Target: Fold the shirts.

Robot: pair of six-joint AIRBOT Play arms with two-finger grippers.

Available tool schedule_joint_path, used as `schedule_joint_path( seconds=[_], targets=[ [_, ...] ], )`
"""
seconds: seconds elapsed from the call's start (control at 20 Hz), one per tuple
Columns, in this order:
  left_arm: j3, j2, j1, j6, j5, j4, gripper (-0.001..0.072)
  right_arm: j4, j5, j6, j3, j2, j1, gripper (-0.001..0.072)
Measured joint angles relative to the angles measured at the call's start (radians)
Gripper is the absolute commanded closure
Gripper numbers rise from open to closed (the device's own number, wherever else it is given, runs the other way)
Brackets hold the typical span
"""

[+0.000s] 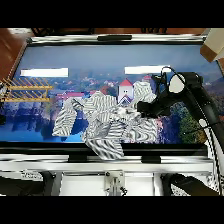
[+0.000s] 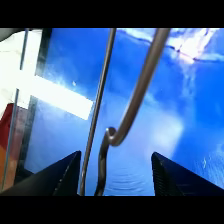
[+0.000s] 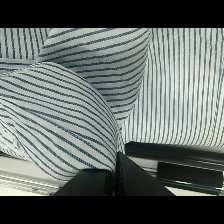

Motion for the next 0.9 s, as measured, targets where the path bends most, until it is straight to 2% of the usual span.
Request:
schedule_joint_path(
  seconds=[0.25, 0.3, 0.35, 0.5, 0.6, 0.65, 0.7, 0.8, 0.9],
  targets=[
    [0.004, -0.021, 0.021, 0.0, 0.021, 0.0, 0.0207, -0.001, 0.009, 0.012, 0.0, 0.0, 0.0, 0.0643],
    [0.004, -0.022, 0.024, 0.0, 0.024, 0.0, 0.0267, -0.001, 0.009, 0.012, 0.0, 0.0, 0.0, 0.0643],
    [0.004, -0.024, 0.027, 0.0, 0.025, 0.0, 0.0296, -0.001, 0.01, 0.012, 0.0, 0.0, 0.0, 0.0643],
    [0.004, -0.025, 0.034, 0.0, 0.027, 0.0, 0.0306, 0.0, 0.016, 0.02, 0.0, 0.0, 0.0, 0.0643],
    [0.004, -0.026, 0.038, 0.0, 0.029, 0.0, 0.0338, 0.002, 0.018, 0.022, 0.0, 0.0, 0.0, 0.0643],
    [0.004, -0.026, 0.041, 0.0, 0.028, 0.0, 0.043, 0.002, 0.019, 0.023, 0.0, 0.0, 0.0, 0.0643],
    [0.004, -0.027, 0.042, 0.0, 0.026, 0.0, 0.0441, 0.002, 0.024, 0.023, 0.0, 0.0, 0.0, 0.0643],
    [0.004, -0.026, 0.045, 0.0, 0.027, -0.001, 0.0563, 0.003, 0.025, 0.024, 0.0, 0.0, 0.0, 0.0643],
    [0.005, -0.026, 0.047, 0.007, 0.034, 0.012, 0.0648, 0.003, 0.025, 0.028, 0.0, 0.0, 0.0, 0.0643]
  ],
)
